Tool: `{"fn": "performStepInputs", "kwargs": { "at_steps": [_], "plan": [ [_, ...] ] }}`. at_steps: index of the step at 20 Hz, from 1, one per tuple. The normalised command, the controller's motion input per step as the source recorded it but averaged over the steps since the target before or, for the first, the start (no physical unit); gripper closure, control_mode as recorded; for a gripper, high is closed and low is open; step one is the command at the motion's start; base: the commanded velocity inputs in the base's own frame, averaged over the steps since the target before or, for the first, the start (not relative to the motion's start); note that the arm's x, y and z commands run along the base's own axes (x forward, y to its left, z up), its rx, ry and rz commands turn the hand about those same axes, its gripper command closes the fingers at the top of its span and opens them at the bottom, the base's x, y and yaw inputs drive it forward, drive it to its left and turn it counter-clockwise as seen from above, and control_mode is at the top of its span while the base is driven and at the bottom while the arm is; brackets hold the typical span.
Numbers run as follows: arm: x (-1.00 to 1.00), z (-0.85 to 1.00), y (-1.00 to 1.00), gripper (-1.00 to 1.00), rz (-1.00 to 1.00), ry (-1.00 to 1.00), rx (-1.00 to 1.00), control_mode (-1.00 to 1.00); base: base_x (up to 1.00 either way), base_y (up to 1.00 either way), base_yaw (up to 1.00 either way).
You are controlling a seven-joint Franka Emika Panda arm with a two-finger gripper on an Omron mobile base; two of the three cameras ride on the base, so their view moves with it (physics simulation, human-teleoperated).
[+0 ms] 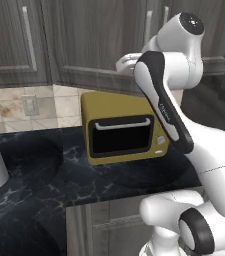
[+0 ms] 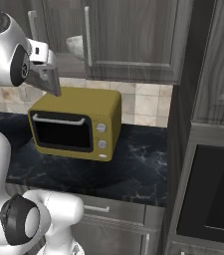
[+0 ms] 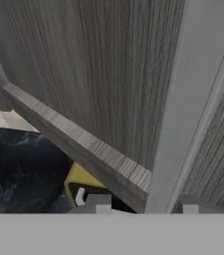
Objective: Move the bowls from the cabinet to the plates on the dining table.
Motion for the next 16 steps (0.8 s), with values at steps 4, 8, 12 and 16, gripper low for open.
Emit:
{"fn": "performStepInputs", "kwargs": {
  "at_steps": [4,8,12,16],
  "plan": [
    [-0.24,0.0,0.35,1.0,0.07,0.0,0.0,-1.0,0.0,0.0,0.0],
    [-0.26,0.0,0.41,1.0,0.07,0.0,0.0,-1.0,0.0,0.0,0.0],
    [-0.32,0.0,0.43,1.0,0.06,0.0,0.0,-1.0,0.0,0.0,0.0],
    [-0.32,-0.02,0.52,1.0,0.05,0.0,0.0,-1.0,0.0,0.0,0.0]
  ]
}}
